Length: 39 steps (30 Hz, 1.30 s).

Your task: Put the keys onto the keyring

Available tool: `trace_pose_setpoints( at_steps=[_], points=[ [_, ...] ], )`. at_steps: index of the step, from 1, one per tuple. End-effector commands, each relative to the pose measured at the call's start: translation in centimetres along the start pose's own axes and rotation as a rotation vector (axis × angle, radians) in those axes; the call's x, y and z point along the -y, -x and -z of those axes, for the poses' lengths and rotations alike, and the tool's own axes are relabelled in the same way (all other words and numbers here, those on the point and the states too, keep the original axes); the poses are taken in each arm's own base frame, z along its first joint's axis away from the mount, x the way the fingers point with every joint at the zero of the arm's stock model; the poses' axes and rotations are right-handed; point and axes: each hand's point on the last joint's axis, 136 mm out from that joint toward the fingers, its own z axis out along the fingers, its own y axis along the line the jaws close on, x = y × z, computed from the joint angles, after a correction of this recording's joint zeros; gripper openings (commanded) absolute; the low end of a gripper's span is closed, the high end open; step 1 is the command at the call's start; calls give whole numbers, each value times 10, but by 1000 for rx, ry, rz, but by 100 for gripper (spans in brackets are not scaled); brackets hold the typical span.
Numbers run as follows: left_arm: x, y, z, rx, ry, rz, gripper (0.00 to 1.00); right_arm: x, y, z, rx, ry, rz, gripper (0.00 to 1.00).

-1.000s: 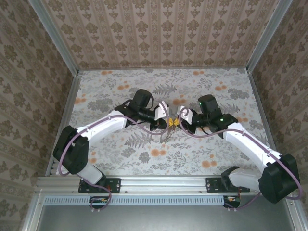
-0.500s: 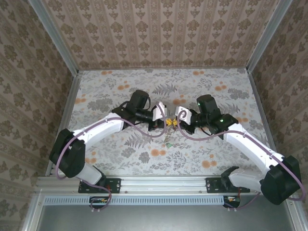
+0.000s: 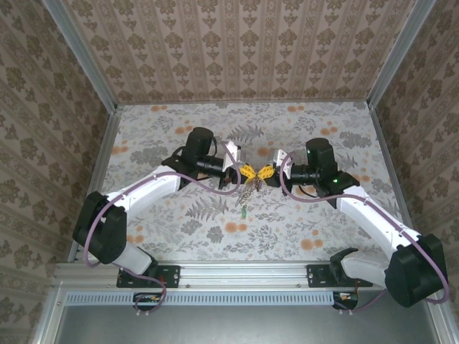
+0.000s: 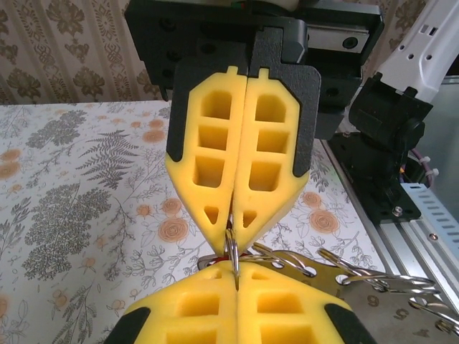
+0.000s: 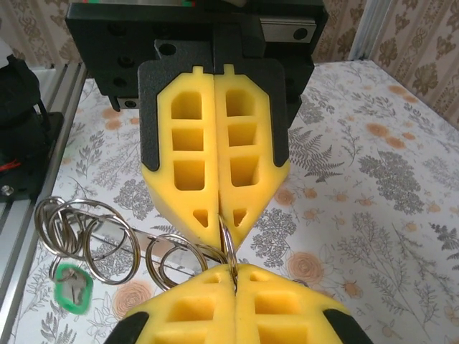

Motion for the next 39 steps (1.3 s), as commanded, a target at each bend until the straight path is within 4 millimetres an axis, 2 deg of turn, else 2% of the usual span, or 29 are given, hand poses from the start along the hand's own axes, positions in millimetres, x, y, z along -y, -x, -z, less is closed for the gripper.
trace_pose_setpoints(
  at_steps=[1,3,6,8,10,17,18,20,21,28,39],
  points=[
    [10,20,-4,48,-46,-45,0,8,9,-1,22,-15,7,0],
    [4,10,-4,2,-11,-38,0,10,7,0,1,-23,9,0],
    [-4,-5,-5,-75,36,-14,11,11,2,1,-51,-36,15,0],
    [-6,-13,-6,-121,36,10,16,10,-1,2,-94,-38,39,0],
    [-6,-21,-7,-171,34,28,17,8,-3,2,-134,-35,63,0],
    [-9,-28,-12,-232,57,5,19,1,-1,0,-211,-17,126,0],
    [-9,-27,-13,-236,55,3,16,0,0,0,-221,-20,139,0],
    [-8,-27,-14,-244,45,0,3,-1,3,-1,-223,-21,154,0],
    [-7,-27,-14,-245,44,-1,0,-1,4,-1,-220,-20,156,0],
    [-4,-13,-11,-156,24,-11,0,-2,4,-1,-183,-41,157,0],
    [3,15,-2,33,-18,-47,0,4,-8,-5,-19,-31,10,16]
  ],
)
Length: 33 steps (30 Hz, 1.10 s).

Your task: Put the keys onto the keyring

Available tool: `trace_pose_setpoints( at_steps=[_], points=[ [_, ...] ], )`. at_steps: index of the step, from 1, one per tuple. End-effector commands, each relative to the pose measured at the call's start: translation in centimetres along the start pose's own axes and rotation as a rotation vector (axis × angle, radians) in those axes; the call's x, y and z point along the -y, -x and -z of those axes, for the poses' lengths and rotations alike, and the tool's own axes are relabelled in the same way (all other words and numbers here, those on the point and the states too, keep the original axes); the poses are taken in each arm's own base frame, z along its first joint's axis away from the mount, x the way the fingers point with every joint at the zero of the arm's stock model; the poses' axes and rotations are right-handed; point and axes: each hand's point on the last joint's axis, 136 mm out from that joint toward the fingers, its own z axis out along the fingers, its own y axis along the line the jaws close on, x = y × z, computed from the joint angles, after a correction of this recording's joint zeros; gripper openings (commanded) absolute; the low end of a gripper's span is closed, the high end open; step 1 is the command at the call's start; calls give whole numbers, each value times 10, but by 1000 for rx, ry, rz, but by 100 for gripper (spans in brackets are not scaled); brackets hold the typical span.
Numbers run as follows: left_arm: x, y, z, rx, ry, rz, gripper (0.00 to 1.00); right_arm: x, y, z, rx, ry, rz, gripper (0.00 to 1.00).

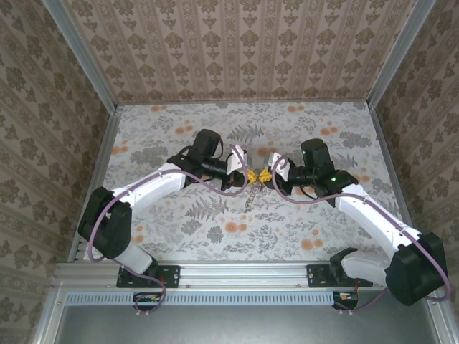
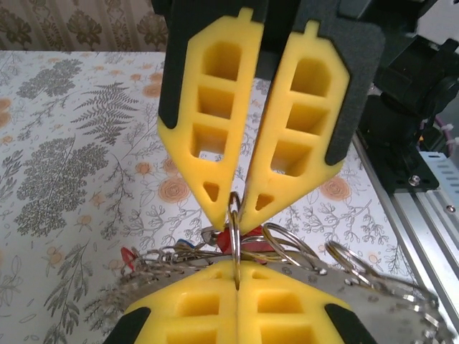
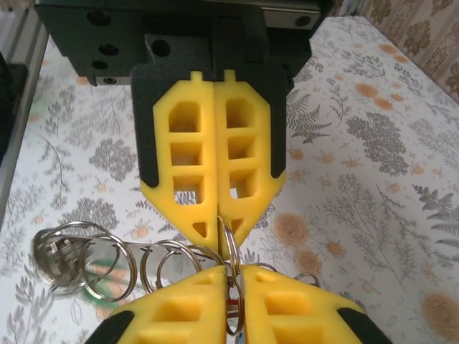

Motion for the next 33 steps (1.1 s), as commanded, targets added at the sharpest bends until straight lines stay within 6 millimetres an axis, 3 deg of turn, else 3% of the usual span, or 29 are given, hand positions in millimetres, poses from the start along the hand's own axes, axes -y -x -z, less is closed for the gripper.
trace_pose_setpoints(
  at_steps=[1,5,9,12,14,23,26,29,33],
  points=[
    [12,42,13,145,-47,-86,0,2,14,0,104,18,-25,16],
    [13,44,13,171,-60,-80,0,5,10,-2,115,14,-40,15],
    [13,44,13,171,-58,-74,0,5,27,6,168,16,-31,5],
    [10,39,12,142,-33,-71,1,9,23,6,138,-6,-21,0],
    [7,32,9,92,-10,-70,13,9,22,6,109,7,-24,0],
    [11,16,1,-33,-21,-95,21,0,23,3,11,35,40,0],
    [12,15,-3,-53,-26,-105,20,-3,21,0,-33,40,63,0],
    [13,15,-4,-59,-36,-105,0,-4,22,-1,-30,40,71,3],
    [8,18,1,-14,-7,-88,0,2,2,-4,-55,-7,27,14]
  ],
)
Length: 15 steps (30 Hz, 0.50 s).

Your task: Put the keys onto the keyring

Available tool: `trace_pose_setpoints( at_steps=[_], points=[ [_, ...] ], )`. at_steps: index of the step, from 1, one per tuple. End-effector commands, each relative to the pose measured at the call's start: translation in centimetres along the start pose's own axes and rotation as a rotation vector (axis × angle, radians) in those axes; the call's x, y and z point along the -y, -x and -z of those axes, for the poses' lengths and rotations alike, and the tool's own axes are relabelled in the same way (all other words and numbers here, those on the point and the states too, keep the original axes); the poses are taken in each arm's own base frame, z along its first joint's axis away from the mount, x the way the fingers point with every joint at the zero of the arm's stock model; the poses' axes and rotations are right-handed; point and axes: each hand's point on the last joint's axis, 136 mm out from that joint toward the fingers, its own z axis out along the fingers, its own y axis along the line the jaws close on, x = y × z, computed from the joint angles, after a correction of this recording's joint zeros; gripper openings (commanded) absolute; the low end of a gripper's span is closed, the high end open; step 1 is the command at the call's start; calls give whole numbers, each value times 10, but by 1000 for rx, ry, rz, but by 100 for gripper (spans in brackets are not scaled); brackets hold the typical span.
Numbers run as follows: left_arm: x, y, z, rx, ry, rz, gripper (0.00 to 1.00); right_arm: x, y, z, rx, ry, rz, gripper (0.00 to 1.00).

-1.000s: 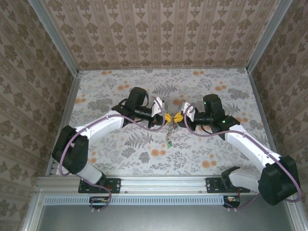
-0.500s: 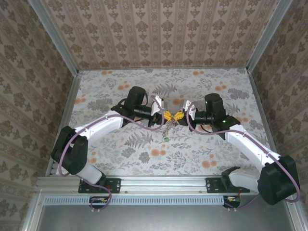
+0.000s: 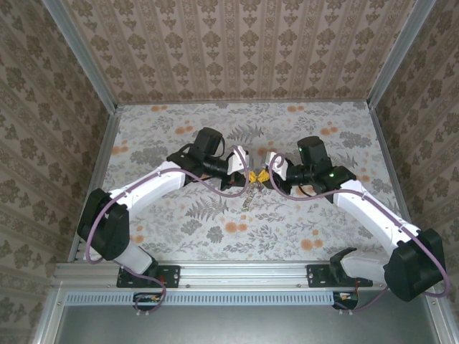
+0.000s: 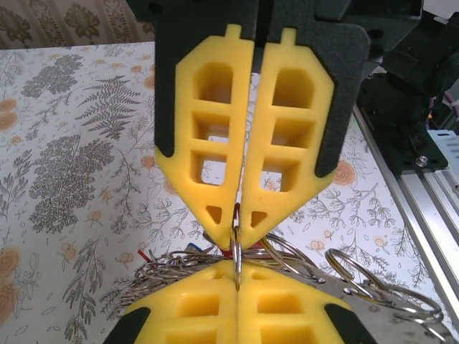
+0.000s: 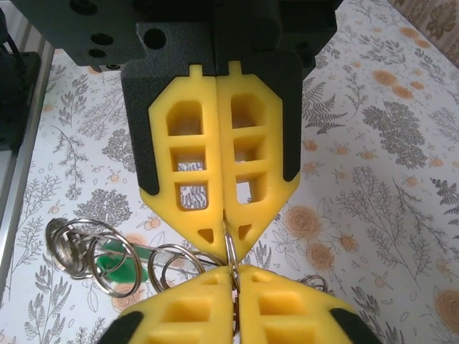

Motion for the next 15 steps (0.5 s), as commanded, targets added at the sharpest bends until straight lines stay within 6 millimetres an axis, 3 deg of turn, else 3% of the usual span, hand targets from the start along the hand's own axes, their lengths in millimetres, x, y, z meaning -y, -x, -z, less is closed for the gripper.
trace_pose_setpoints(
  at_steps=[1,4,6,9,15],
  points=[
    [1,17,5,82,-5,-16,0,7,-8,-2,8,-44,-3,16],
    [-3,22,14,147,18,-9,0,7,-27,-6,18,-59,-83,20],
    [-4,23,19,164,15,1,0,4,-30,-5,45,-70,-106,24],
    [-5,19,19,158,18,12,0,3,-22,2,97,-98,-108,30],
    [-14,-1,20,46,89,25,0,13,-9,20,124,-201,-82,32]
  ],
)
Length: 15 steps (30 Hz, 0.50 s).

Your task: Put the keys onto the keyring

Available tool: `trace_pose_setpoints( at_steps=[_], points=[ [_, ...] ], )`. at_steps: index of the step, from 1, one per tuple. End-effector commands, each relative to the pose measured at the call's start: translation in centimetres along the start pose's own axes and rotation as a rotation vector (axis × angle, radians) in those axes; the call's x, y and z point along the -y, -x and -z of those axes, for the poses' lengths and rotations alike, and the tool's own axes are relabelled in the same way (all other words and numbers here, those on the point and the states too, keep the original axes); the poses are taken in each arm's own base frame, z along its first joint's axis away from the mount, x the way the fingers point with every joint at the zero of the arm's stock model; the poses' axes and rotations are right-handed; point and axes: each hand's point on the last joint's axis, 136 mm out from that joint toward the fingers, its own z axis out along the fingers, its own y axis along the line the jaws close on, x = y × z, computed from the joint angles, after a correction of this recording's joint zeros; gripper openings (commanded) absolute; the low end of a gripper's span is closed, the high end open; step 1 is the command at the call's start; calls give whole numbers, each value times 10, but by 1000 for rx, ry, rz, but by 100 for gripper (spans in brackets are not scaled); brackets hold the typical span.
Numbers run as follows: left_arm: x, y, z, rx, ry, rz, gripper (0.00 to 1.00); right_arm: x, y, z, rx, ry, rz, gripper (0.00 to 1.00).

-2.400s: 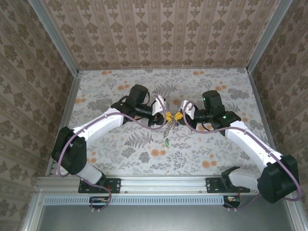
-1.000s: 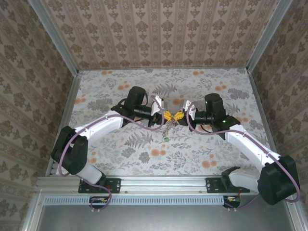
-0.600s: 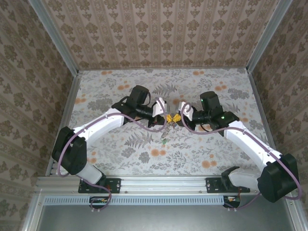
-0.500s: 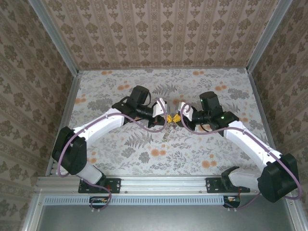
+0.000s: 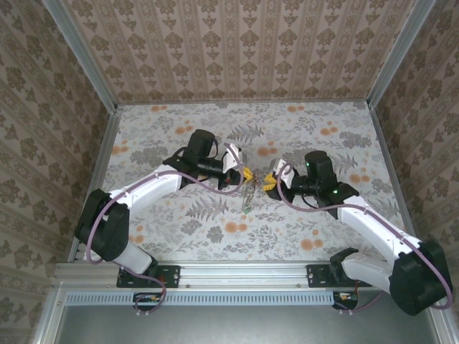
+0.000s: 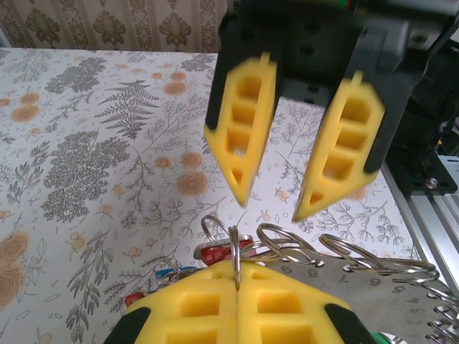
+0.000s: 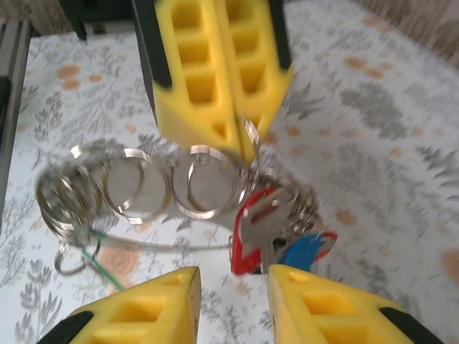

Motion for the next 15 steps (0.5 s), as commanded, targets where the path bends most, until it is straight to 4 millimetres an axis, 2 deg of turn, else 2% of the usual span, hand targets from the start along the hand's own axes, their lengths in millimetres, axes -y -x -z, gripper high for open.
trace_pose_setpoints(
  at_steps=[1,6,10,15],
  points=[
    [-4,4,11,-56,65,-54,0,17,19,12,58,-114,19,34],
    [-20,-25,32,-296,160,-72,0,36,18,22,58,-248,0,41],
    [-27,-34,50,-413,190,-104,0,46,10,22,40,-302,-42,44],
    [-27,-51,54,-553,141,-140,0,61,-5,22,8,-379,-130,45]
  ],
)
